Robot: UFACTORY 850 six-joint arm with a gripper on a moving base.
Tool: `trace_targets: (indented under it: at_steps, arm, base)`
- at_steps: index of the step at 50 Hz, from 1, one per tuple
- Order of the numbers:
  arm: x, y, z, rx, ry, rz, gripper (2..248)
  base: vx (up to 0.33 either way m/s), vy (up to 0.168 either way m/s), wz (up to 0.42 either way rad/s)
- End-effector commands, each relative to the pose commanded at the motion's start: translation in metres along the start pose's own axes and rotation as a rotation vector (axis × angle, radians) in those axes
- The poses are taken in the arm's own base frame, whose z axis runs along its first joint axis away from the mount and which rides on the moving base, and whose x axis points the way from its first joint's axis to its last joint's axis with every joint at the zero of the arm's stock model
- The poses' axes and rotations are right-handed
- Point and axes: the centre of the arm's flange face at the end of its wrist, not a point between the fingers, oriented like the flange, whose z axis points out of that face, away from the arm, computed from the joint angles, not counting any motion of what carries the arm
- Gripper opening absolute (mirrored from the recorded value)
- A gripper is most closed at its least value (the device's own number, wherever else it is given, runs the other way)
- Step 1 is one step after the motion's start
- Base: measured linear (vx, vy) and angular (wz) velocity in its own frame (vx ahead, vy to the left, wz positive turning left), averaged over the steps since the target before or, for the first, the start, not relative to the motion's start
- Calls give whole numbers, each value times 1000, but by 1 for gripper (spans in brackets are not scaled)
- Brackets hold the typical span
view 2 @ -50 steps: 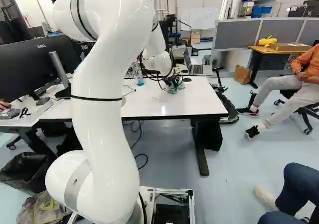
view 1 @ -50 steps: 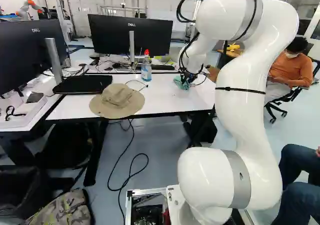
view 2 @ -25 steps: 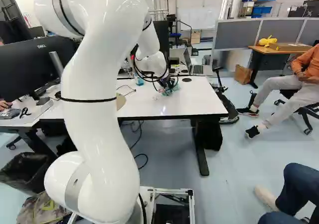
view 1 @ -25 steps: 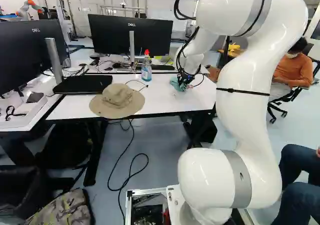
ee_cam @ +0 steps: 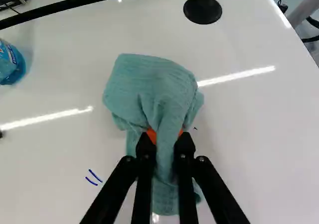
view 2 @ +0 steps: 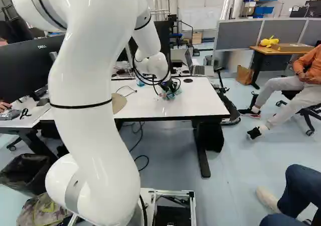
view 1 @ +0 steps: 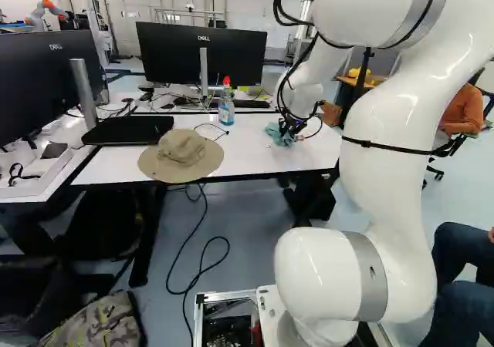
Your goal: Clean the table with the green towel
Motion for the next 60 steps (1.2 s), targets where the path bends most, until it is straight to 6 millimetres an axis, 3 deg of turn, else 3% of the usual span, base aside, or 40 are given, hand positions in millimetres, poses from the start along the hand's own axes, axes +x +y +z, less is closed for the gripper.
trace_targets:
  at_steps: [20, 36, 60]
  arm:
    - [-4, 36, -3, -37, -2, 53, 51]
    - [7, 60, 5, -61, 7, 86, 51]
    - [40, 56, 32, -54, 34, 74, 51]
  base:
    - [0, 0, 0]
    - [0, 0, 0]
    - [0, 0, 0]
